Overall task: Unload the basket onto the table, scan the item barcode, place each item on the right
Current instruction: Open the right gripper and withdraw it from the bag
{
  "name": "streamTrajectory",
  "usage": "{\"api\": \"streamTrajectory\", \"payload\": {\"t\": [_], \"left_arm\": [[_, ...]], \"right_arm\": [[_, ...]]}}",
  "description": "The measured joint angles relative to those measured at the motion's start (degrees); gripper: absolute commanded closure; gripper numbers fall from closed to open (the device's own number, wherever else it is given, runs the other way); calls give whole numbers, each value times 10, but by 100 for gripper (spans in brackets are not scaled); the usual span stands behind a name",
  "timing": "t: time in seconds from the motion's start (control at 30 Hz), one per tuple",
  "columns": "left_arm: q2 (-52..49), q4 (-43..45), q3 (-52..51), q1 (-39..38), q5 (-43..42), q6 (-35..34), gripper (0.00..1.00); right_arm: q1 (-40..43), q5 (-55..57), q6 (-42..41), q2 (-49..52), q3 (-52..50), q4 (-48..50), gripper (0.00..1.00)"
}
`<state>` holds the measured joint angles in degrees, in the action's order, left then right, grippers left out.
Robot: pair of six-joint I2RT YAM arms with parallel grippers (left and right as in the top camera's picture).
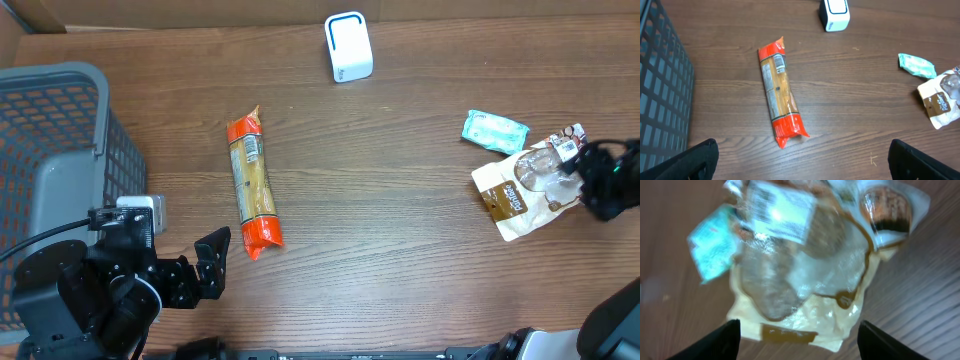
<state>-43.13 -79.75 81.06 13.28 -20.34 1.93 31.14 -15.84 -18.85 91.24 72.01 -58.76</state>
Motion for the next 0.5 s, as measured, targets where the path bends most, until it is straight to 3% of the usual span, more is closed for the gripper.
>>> {"api": "streamTrajectory", "payload": {"t": [0.13,0.27,0.5], "left_arm": [[0,0,0,0,0,0,1],[0,0,0,0,0,0,0],[0,0,0,0,0,0,0]], "right_arm": [[0,-51,41,0,93,-42,15],[-19,-143,91,0,116,-43,12],[-210,-178,132,0,116,-20,5]]}}
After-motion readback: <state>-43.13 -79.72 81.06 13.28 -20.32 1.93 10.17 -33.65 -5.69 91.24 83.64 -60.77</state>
